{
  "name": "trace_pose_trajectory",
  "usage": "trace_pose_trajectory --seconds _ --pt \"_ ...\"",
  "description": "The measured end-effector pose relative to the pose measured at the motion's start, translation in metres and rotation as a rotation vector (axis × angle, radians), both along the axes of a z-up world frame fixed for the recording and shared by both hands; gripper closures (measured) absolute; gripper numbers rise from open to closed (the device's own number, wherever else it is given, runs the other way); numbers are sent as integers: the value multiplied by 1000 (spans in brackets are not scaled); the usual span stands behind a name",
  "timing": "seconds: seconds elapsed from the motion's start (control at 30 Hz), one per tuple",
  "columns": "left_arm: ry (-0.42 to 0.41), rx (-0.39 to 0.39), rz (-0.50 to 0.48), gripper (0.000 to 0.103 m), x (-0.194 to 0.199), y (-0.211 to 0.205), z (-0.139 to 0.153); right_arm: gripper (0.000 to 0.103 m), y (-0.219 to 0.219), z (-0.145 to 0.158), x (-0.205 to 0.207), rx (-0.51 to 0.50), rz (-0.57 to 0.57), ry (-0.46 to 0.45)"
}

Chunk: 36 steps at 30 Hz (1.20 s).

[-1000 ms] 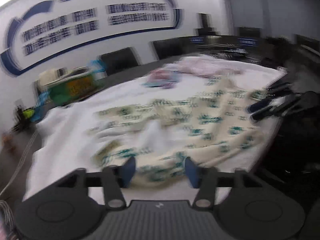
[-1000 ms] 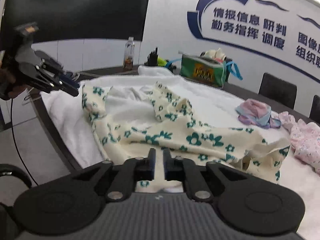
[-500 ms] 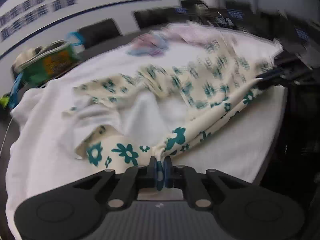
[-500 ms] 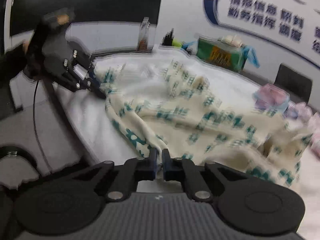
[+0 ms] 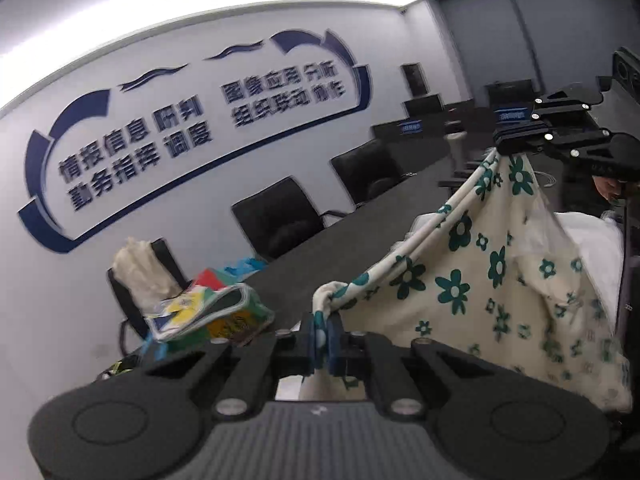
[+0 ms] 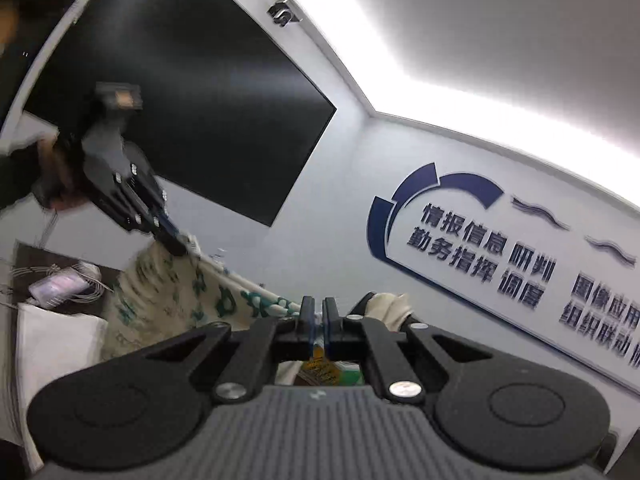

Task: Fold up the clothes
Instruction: 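Lift the cream garment high with both grippers and shake it out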

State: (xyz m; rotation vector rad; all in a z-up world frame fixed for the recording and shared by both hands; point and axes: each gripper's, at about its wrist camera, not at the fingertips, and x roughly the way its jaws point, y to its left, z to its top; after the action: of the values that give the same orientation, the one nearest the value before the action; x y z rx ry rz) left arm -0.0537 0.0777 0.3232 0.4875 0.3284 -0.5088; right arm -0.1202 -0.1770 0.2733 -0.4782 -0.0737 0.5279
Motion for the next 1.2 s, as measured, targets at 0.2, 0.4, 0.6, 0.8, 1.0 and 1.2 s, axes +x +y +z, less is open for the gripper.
trace_pose_trajectory --seconds 0.2,0.4,0.6,0.8,1.0,1.2 --pt "29 23 117 98 76 -3 23 103 -3 31 104 2 -80 16" --pt "-68 54 83 98 52 -11 41 103 -20 68 119 142 -65 -25" --pt "-119 197 63 98 17 -41 14 19 8 -22 105 131 38 253" --pt "-160 246 50 98 -48 -38 7 24 74 -138 143 -83 94 308" --pt "-139 193 159 98 -118 12 -28 14 74 -150 214 100 382 474" --pt "-19 115 330 98 -106 70 -51 97 139 -188 225 8 696 669"
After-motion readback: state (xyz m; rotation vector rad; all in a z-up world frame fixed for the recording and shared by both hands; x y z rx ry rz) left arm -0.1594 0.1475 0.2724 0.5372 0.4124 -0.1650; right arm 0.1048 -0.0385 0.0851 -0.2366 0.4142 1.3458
